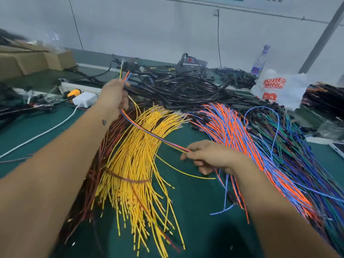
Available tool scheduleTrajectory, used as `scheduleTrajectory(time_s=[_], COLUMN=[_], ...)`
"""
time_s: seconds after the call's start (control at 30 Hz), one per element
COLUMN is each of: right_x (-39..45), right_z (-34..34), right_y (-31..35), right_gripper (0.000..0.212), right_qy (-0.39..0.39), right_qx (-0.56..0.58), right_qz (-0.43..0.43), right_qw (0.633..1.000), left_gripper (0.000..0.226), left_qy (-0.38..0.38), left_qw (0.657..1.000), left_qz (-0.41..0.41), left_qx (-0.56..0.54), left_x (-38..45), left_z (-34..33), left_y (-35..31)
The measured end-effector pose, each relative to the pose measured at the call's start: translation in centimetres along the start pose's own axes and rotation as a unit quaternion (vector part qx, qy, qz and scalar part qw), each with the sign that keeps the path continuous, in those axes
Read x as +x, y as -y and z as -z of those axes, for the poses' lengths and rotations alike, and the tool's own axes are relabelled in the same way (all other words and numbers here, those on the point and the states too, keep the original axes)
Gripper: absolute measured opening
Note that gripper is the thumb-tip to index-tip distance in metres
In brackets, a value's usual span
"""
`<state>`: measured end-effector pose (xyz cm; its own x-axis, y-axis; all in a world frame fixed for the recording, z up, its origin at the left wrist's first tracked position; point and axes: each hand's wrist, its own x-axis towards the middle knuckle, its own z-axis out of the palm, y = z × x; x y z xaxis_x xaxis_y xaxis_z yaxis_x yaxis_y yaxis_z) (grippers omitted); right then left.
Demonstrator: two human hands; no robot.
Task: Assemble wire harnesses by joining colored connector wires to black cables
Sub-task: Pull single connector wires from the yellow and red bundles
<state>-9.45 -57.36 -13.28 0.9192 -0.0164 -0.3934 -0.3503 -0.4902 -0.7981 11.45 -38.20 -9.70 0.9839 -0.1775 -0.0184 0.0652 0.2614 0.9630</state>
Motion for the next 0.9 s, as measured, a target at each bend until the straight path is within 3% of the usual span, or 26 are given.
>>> scheduleTrajectory(time_s=[0.1,0.23,0.33,0.53,0.67,0.8,0.9], right_x=[-0.8,-1.8,-1.7,-2.2,-4.8,-5.9,-5.6], right_z=[-0.6,-3.5,-5.1,-0.5,4.6,9.9,13.0], right_y=[2.1,5.3,6.0,3.2,0.0,-3.7,-7.3], right_gripper=[0.021,0.025,0.028,0.041,0.036,0.025,0.016], right_qy=[0.054,0.222,0.262,0.082,-0.035,-0.290,-0.433], right_qx=[-0.078,-0.136,-0.144,-0.073,-0.001,0.036,0.020], right_qz=[0.024,0.054,0.050,0.067,0.047,0.002,-0.038], right_qw=[0.995,0.964,0.953,0.992,0.998,0.956,0.900], left_gripper=[0.030,0.027,0.030,0.032,0.035,0.037,0.035], left_qy=[-0.002,0.017,0.082,0.210,0.182,0.143,0.112], left_qw=[1.000,0.991,0.972,0.952,0.943,0.940,0.982], left_qz=[-0.009,0.045,0.105,0.175,0.220,0.227,0.114], left_qx=[0.021,-0.126,-0.192,-0.137,-0.169,-0.212,-0.097], left_x=[0.0,-1.1,-3.0,-6.9,-8.2,-10.4,-11.9], left_z=[-0.1,-3.0,-7.0,-14.2,-17.2,-19.2,-19.6], left_y=[-0.7,-0.9,-0.2,3.1,7.2,11.8,13.5])
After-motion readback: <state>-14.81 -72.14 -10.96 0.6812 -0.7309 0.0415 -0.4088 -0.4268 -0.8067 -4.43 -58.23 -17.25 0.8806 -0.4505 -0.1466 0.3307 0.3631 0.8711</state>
